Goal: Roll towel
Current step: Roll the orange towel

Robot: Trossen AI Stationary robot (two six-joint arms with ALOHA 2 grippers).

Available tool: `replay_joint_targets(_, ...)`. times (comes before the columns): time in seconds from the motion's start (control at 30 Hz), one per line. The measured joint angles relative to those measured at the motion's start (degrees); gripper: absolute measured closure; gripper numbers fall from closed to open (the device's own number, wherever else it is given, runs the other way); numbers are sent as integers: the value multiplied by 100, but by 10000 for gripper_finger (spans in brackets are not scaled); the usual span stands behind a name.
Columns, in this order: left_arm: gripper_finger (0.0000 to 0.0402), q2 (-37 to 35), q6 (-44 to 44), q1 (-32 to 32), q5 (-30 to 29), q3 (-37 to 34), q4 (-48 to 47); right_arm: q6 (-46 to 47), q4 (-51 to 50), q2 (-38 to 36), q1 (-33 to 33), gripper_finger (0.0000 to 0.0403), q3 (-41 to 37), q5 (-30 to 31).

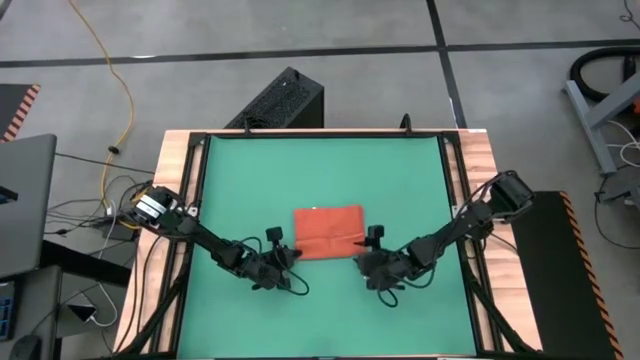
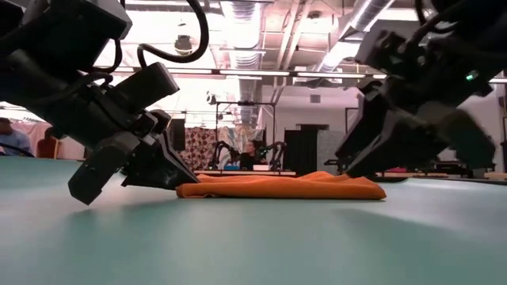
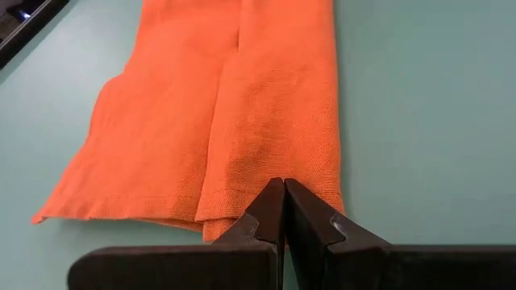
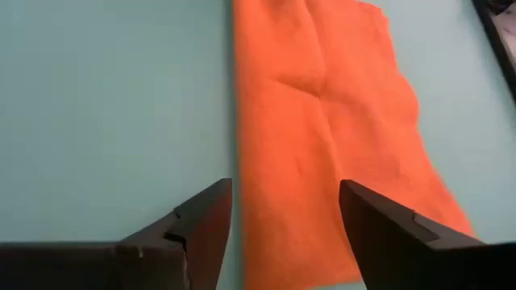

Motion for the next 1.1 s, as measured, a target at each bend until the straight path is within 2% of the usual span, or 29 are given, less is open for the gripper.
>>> replay_joint_targets(0.2, 401, 4, -19, 3, 38, -1, -39, -63, 26, 1, -153, 168, -96, -39)
replay_joint_targets(0.4, 401, 9, -21, 15, 47, -3, -57, 37, 882, 1, -216, 179, -527, -632)
replay_joint_targets(0.87, 401, 15, -4, 15, 55, -7, -57, -133, 1676, -25, -514, 160, -1360, -553)
replay_joint_targets(1.1, 401, 17, 16, 15, 57, -10, -55, -77, 2173, 417, -551, 187, -1562, -501)
